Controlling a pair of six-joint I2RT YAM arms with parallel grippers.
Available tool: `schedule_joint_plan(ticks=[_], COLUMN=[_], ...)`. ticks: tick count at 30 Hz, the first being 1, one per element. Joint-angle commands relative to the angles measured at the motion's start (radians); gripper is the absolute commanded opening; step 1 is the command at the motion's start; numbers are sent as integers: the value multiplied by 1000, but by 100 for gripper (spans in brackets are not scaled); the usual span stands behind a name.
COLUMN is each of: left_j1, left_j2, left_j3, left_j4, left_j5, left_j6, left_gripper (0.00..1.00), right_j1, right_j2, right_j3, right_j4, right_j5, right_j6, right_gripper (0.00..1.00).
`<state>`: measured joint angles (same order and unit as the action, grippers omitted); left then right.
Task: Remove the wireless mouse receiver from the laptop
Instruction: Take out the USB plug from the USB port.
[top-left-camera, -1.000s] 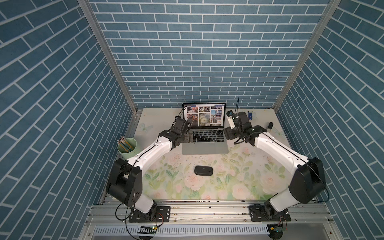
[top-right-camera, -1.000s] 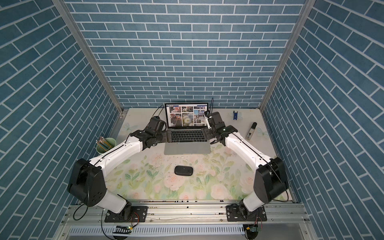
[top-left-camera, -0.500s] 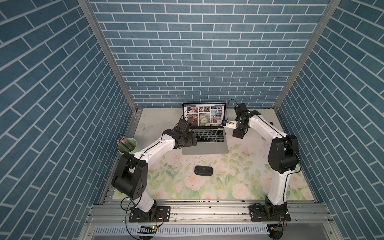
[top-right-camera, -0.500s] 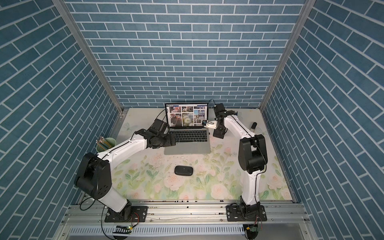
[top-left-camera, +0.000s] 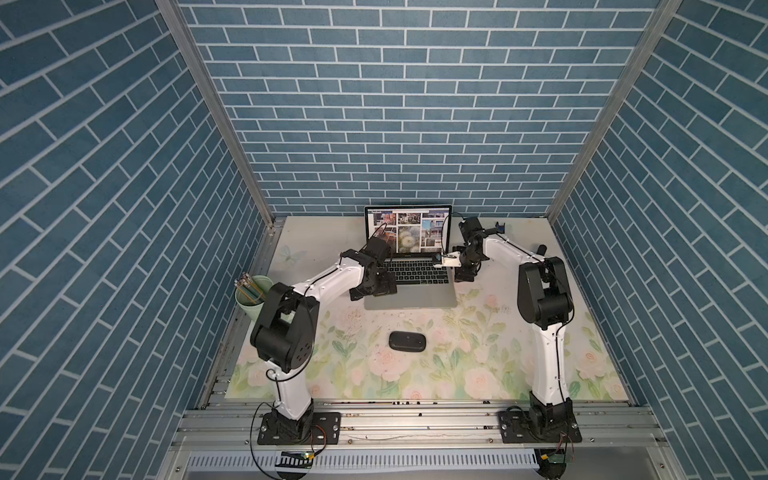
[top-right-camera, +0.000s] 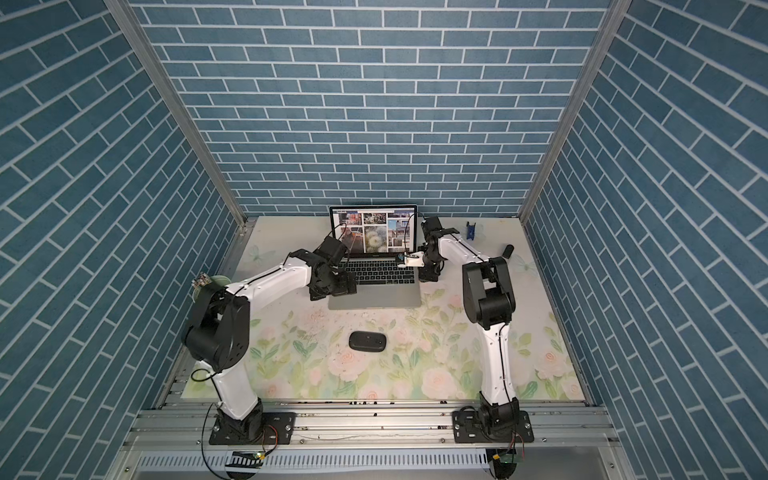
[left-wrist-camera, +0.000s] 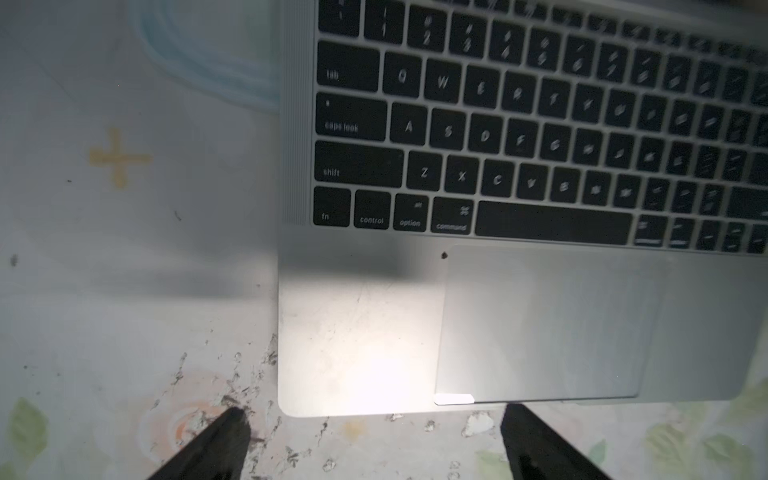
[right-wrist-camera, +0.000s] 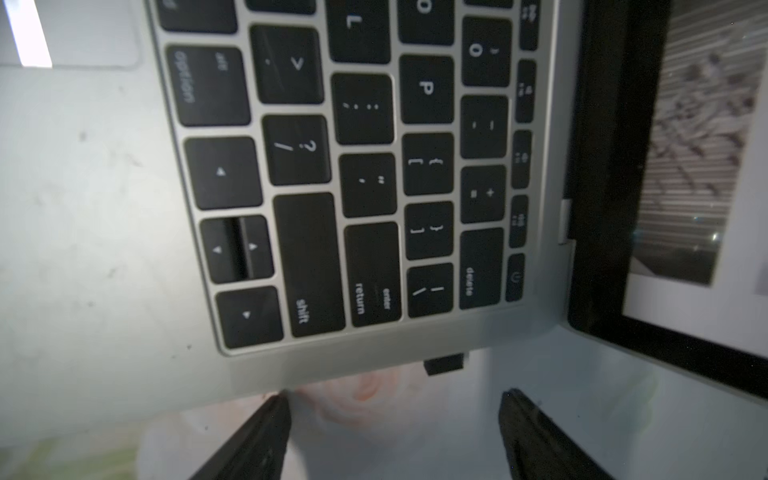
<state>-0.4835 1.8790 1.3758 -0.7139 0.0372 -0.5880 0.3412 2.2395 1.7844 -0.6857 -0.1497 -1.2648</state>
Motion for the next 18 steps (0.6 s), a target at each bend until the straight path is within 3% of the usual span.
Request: schedule_joint_plan(ticks=[1,18], left_j1=[5,45], left_j2=[47,205], left_j3=[70,104], left_j4=[-142,-220], left_j5=[-47,-79], left_j6=[54,110], left_gripper=[100,98], right_j1=[-8,-2], right_j2=[11,22], right_j3=[-7,-73], right_j4=[39,58], right_j5=[-35,-10], right_j6=[-38,-55], right_gripper=[82,74])
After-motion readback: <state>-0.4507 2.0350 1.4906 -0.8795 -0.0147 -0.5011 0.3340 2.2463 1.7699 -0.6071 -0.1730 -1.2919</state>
